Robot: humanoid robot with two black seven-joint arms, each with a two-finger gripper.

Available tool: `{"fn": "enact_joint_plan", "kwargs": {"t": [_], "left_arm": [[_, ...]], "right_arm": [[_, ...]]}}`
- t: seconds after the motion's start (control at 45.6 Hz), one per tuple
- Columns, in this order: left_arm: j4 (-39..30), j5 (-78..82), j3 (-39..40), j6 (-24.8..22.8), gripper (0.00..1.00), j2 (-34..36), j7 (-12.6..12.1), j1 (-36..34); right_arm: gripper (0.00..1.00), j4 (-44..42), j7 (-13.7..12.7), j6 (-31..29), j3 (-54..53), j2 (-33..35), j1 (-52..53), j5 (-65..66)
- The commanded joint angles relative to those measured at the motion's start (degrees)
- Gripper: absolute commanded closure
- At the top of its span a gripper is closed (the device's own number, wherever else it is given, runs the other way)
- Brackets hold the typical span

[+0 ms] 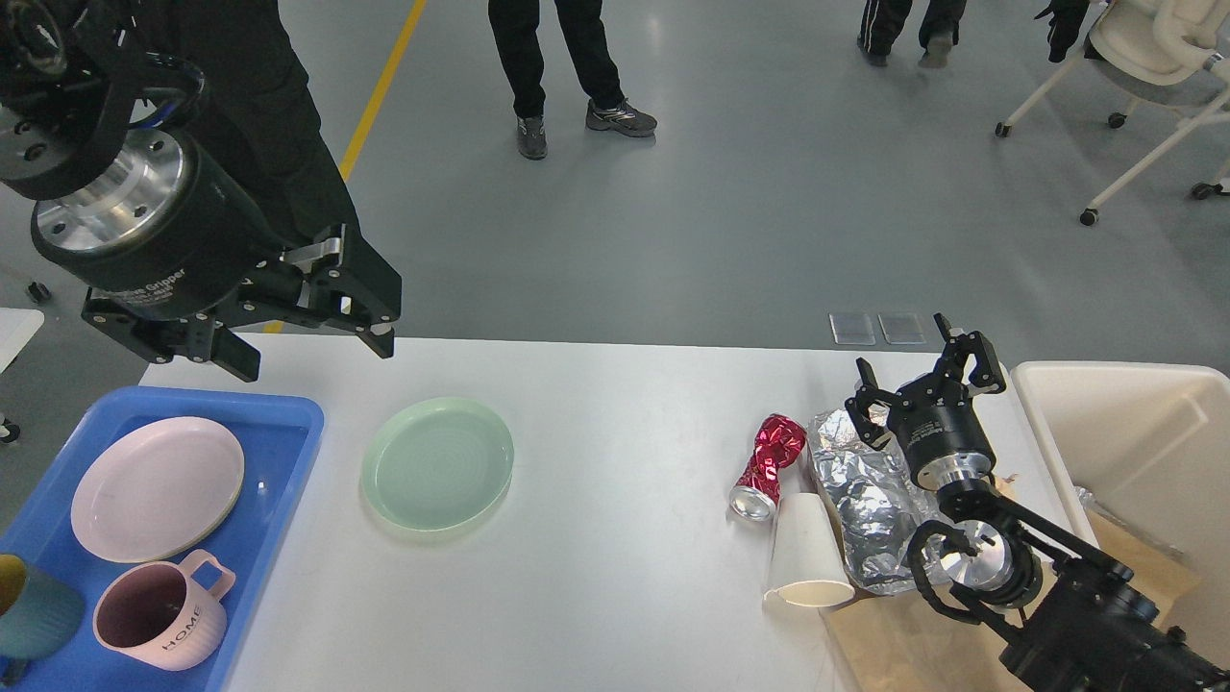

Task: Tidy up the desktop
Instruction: 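Raise the left gripper and move it to the pale green bowl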

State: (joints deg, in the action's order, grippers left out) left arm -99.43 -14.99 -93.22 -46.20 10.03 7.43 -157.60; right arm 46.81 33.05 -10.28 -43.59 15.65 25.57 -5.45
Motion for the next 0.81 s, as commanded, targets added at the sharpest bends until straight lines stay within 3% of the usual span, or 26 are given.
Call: {"fn": "enact_joint_plan", "kwargs": {"t": [0.0,0.197,0.307,0.526,0.701,0.789], "left_arm": [[1.16,-0.04,-3.20,0.49,0.04,2.10,0.66,2.03],[6.09,-0.39,-2.85,0.32,0.04,2.01,0.39,12.83],[7.76,-3.63,-3.29,2.86,0.07,-0.27,0.40,20.57],[13.03,-21.38,-0.04,21.04,0.07,-0.10,0.13,43.06],[18.21,-31.05,10.59,40.99,0.08,0.34,-0.04,61.34],[22.69,-33.52,16.13,47.59,0.07,0.43,-0.22,68.47]], "right_arm": [[0.00,0.04,0.00,0.00,0.00,0.00,0.00,0.00],[0.00,0.04,0.00,0.00,0.00,0.00,0.00,0.00],[0.00,0.03,0.00,0.00,0.00,0.00,0.00,0.00],[0.00,0.04,0.00,0.00,0.00,0.00,0.00,0.00],[0.00,0.04,0.00,0.00,0.00,0.00,0.00,0.00],[0.00,0.04,0.00,0.00,0.00,0.00,0.00,0.00]]}}
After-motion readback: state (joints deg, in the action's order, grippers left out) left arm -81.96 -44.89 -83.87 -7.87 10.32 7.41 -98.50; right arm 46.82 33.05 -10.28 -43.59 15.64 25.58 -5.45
